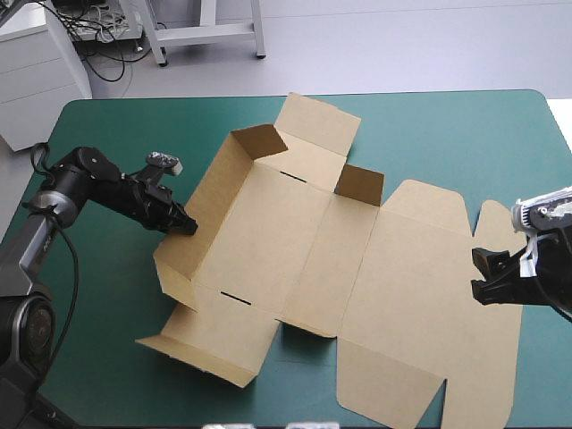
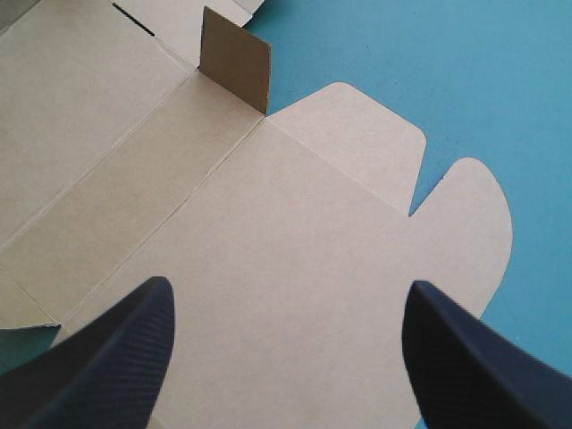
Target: Fold the box
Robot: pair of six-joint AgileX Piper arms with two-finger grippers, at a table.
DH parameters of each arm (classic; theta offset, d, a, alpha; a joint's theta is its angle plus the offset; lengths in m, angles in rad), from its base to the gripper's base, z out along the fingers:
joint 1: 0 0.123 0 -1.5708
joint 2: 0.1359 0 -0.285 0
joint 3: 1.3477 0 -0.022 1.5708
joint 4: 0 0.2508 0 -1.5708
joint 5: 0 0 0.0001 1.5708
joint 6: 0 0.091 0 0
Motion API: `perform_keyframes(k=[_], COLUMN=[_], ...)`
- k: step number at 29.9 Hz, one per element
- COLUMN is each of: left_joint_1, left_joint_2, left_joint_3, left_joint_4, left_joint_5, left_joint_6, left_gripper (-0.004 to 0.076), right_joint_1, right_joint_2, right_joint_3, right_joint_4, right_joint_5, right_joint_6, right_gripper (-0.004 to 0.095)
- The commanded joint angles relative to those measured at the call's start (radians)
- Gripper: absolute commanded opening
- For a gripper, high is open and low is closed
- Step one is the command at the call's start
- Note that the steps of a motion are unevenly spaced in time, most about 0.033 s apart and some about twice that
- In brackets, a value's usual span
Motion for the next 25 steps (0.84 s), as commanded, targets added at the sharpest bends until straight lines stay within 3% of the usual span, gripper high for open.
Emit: perform_keyframes(k=[1,6,10,15,19,25], left_joint_1=[-0.031,-0.100,-0.184,-0.244,-0.277,-0.366], left_joint_2=[-0.025,0.047,0.111,0.176,0.201,0.201], left_joint_3=[-0.132,-0.292,-0.410,-0.546,-0.612,-0.616], left_joint_4=[0.015,0.160,0.281,0.392,0.425,0.607], left_joint_5=[-0.019,0.012,0.012,-0.004,-0.078,-0.345], left_joint_6=[0.029,0.045,0.174,0.226,0.284,0.317], left_gripper=[-0.0031,-0.0031,-0.0031,-0.0031,-0.0031,-0.0032], right_joint_1=[-0.007,-0.007,-0.007,-0.007,-0.007,-0.007], right_joint_2=[-0.001,-0.001,0.001,0.002,0.002,0.033], right_joint_3=[-0.021,-0.021,-0.021,-0.021,-0.021,-0.021], right_joint_4=[0.009,0.009,0.009,0.014,0.018,0.018], right_joint_5=[-0.023,-0.030,-0.039,-0.055,-0.076,-0.078], right_joint_6=[-0.007,-0.007,-0.007,-0.007,-0.007,-0.007], right_gripper=[0.0653,0.0653,0.0653,0.0653,0.0653,0.0653])
